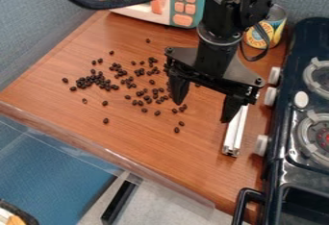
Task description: Sweep into pile
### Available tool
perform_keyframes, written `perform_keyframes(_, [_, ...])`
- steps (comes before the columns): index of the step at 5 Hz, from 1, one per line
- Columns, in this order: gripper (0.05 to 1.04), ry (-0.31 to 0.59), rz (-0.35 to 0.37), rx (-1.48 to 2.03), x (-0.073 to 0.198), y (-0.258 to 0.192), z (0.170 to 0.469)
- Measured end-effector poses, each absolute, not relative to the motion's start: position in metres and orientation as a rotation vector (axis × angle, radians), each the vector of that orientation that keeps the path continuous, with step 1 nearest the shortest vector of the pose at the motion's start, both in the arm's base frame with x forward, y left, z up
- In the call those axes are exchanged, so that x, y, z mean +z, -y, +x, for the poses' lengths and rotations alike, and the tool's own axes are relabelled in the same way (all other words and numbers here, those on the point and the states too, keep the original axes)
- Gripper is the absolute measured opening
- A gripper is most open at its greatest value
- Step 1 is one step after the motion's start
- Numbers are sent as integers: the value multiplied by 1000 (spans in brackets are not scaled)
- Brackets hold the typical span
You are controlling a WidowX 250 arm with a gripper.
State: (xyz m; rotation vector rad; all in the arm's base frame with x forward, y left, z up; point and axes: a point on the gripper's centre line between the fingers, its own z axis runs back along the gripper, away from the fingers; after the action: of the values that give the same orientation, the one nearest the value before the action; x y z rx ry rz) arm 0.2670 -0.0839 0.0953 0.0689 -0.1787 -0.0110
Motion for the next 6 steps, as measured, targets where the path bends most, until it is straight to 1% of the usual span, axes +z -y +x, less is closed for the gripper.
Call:
perform_keyframes(1, [999, 152, 72, -9, 87, 85, 265])
perform_keyframes(2, [999, 164, 12, 19, 70, 101, 285])
perform_keyframes(3, [999, 182, -11, 39, 52, 114, 306])
perform_keyframes(4, [999, 208, -61, 59, 40, 126, 329])
perform_keyframes(5, [999, 201, -65, 102, 30, 123, 346])
perform_keyframes(6, [952, 200, -45, 110, 24, 121, 350])
